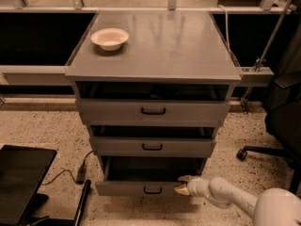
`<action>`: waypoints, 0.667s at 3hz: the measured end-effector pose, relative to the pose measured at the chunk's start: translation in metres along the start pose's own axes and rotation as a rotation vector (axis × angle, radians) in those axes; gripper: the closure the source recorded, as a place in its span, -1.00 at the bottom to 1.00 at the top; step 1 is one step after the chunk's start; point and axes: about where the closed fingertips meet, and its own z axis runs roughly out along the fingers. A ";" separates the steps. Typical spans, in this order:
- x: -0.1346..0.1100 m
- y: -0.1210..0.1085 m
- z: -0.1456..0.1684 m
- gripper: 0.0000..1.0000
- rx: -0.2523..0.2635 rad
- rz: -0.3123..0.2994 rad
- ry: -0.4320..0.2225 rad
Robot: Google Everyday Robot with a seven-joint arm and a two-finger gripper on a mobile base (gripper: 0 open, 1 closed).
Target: Open bottom drawer
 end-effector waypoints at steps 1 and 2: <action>0.009 0.015 -0.008 1.00 0.015 0.013 -0.014; 0.006 0.015 -0.012 1.00 0.015 0.014 -0.014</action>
Offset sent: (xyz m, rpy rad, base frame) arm -0.3849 -0.0399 -0.0630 0.2384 -0.1978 -0.3685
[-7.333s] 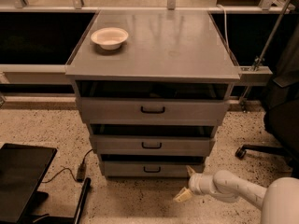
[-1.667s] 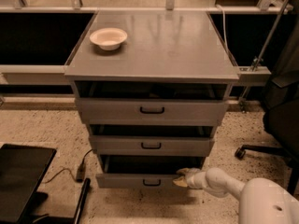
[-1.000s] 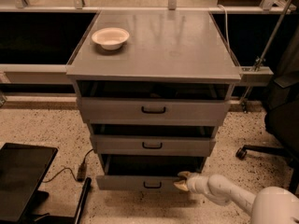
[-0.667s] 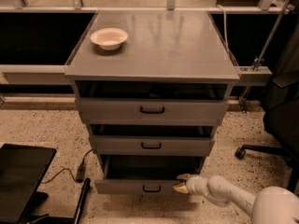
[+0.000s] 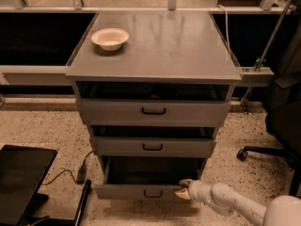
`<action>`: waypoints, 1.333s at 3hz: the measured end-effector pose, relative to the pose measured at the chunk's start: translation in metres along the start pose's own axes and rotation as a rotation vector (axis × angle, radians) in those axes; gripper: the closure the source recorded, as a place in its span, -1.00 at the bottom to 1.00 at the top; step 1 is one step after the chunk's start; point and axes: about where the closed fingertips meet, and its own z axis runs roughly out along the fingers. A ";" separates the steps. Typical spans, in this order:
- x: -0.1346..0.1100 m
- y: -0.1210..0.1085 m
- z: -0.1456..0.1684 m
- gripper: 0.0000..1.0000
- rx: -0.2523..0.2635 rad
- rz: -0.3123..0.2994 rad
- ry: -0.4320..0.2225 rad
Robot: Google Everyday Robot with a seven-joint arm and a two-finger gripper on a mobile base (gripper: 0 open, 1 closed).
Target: Open bottom drawer
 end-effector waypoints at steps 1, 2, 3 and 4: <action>0.012 0.019 -0.010 1.00 0.021 0.019 -0.016; 0.008 0.019 -0.014 1.00 0.021 0.019 -0.016; 0.017 0.034 -0.022 1.00 0.037 0.036 -0.030; 0.019 0.043 -0.031 1.00 0.046 0.046 -0.038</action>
Offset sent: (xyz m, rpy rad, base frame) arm -0.3817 -0.0380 -0.0775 0.2657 -0.1891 -0.4051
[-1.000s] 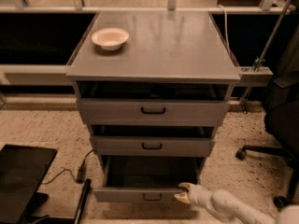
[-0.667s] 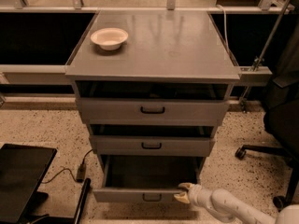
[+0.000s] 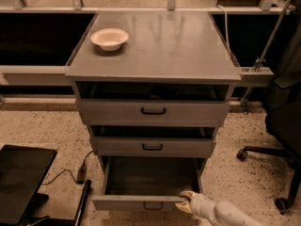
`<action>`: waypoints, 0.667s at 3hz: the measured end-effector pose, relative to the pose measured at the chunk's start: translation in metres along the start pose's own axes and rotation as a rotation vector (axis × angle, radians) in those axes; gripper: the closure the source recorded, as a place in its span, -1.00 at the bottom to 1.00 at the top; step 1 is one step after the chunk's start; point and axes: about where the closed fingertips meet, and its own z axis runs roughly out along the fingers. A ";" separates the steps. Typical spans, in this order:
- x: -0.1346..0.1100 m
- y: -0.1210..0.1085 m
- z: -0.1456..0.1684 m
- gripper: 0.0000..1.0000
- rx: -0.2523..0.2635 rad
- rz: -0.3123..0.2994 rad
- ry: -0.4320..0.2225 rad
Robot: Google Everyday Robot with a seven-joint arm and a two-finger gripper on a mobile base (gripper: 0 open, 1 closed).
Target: Open bottom drawer
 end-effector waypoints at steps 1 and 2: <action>-0.001 0.000 -0.001 0.75 0.000 0.000 0.000; -0.001 0.000 -0.001 0.29 0.000 0.000 0.000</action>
Offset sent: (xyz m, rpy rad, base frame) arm -0.0001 0.0001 0.0010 0.0001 0.0000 0.0000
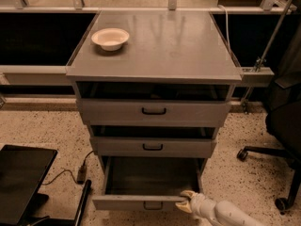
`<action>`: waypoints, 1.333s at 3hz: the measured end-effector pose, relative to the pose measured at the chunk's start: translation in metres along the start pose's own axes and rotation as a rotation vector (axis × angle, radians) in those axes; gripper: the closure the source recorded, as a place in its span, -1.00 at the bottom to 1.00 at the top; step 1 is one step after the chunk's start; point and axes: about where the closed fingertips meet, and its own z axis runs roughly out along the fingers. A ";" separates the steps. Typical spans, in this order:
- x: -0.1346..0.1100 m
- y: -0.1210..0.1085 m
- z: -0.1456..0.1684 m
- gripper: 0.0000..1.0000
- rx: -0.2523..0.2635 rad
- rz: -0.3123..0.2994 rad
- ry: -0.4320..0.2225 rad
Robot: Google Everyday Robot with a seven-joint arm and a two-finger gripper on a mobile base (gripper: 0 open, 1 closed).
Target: Open bottom drawer
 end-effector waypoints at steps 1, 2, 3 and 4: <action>0.000 0.000 0.000 -0.18 0.000 0.000 0.000; 0.000 0.000 0.000 -0.65 0.000 0.000 0.000; 0.000 0.000 0.000 -1.00 0.000 0.000 0.000; 0.000 0.000 0.000 -1.00 0.000 0.000 0.000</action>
Offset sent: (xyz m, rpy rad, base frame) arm 0.0000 0.0000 0.0000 0.0000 0.0000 0.0000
